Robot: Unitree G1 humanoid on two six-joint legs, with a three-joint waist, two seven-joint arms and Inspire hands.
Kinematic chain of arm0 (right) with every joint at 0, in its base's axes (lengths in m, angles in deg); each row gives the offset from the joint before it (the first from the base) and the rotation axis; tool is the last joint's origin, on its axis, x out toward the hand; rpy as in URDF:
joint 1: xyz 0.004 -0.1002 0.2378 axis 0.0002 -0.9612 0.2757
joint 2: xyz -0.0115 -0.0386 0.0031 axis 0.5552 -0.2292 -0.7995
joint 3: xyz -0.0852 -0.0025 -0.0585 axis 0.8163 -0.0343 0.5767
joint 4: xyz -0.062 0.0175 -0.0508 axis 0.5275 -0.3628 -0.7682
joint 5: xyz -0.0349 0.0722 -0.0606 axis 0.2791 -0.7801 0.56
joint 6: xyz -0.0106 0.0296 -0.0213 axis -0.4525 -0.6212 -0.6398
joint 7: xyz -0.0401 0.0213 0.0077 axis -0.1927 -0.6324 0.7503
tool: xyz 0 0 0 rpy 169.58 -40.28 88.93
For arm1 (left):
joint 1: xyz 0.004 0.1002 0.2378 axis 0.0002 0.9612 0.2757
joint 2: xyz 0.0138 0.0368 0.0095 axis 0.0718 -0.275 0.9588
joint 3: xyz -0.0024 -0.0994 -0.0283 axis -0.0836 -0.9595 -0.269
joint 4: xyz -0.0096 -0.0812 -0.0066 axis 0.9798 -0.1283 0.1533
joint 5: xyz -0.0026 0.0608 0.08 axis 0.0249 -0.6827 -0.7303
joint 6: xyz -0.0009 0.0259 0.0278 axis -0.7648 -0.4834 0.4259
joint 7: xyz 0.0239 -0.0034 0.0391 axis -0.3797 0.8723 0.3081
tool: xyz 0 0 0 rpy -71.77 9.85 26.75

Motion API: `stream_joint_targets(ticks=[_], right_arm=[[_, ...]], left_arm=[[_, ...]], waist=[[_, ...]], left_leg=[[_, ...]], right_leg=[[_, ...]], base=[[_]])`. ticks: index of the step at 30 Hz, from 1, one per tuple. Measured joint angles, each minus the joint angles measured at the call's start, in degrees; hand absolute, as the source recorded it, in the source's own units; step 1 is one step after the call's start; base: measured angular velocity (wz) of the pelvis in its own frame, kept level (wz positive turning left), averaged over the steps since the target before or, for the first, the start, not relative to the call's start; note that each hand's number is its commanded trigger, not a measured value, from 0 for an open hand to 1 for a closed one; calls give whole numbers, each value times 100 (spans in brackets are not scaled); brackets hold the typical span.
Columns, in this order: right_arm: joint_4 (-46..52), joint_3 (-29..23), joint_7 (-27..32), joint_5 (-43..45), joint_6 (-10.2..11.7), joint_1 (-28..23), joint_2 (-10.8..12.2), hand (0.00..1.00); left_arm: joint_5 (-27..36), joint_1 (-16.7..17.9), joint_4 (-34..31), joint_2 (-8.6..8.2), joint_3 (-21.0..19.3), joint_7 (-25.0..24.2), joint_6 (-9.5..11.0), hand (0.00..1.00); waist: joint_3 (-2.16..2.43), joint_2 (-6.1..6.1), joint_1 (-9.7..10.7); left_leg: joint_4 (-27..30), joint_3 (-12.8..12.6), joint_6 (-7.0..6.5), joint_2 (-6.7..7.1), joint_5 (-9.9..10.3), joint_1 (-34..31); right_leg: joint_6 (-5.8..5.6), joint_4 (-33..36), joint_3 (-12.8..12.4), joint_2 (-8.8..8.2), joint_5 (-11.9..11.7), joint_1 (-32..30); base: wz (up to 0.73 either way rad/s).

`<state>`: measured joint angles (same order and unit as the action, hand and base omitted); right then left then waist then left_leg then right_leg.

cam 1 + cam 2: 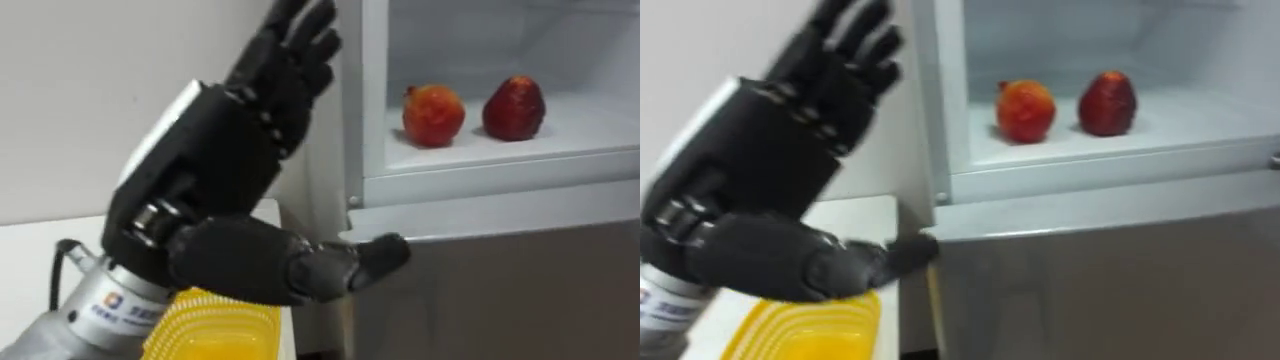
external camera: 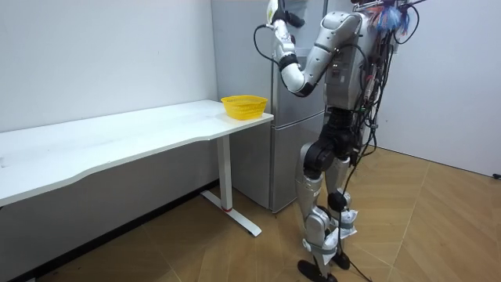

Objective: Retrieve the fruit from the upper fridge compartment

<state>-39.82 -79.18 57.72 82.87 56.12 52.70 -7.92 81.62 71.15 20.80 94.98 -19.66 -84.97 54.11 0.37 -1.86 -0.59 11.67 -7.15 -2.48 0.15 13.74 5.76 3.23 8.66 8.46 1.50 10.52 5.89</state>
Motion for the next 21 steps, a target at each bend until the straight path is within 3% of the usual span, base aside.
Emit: stream_joint_targets(ticks=[5,12,14,15,18,19,21], right_arm=[[72,-7,49,30,29,-217,77,0],[162,-203,82,140,60,-481,152,0],[185,-309,114,131,55,-539,153,0],[213,-335,113,137,53,-536,153,0],[209,-536,86,146,-24,-580,159,0],[239,-529,81,138,-71,-594,151,0],[275,-516,106,104,-78,-641,151,0]], left_arm=[[-343,15,-247,5,-812,656,434,0],[-494,408,-332,3,-2038,1574,729,0],[-498,867,-247,-20,-2423,1876,804,0],[-508,1018,-157,-20,-2471,1930,856,0],[-589,1943,551,-33,-2566,1979,832,0],[-545,2367,920,-72,-2541,1994,751,0],[-348,3051,1797,-328,-2382,2107,604,0]], waist=[[23,-16,-301],[28,-11,-624],[18,-40,-626],[16,-53,-631],[2,-86,-596],[-1,-109,-592],[-2,-101,-596]], left_leg=[[-5,161,2,41,-25,30],[7,269,8,62,-32,96],[12,302,8,70,-32,97],[14,329,9,75,-32,85],[18,448,-1,123,-50,78],[22,451,-1,125,-50,82],[45,462,-2,138,-51,83]], right_leg=[[-6,21,190,-45,39,63],[6,46,286,-69,113,144],[6,45,332,-77,113,166],[3,46,345,-79,116,167],[-15,146,436,-133,194,146],[-15,174,438,-140,207,141],[-12,220,439,-154,228,135]], base=[[14],[9],[9],[17],[18],[0],[0]])
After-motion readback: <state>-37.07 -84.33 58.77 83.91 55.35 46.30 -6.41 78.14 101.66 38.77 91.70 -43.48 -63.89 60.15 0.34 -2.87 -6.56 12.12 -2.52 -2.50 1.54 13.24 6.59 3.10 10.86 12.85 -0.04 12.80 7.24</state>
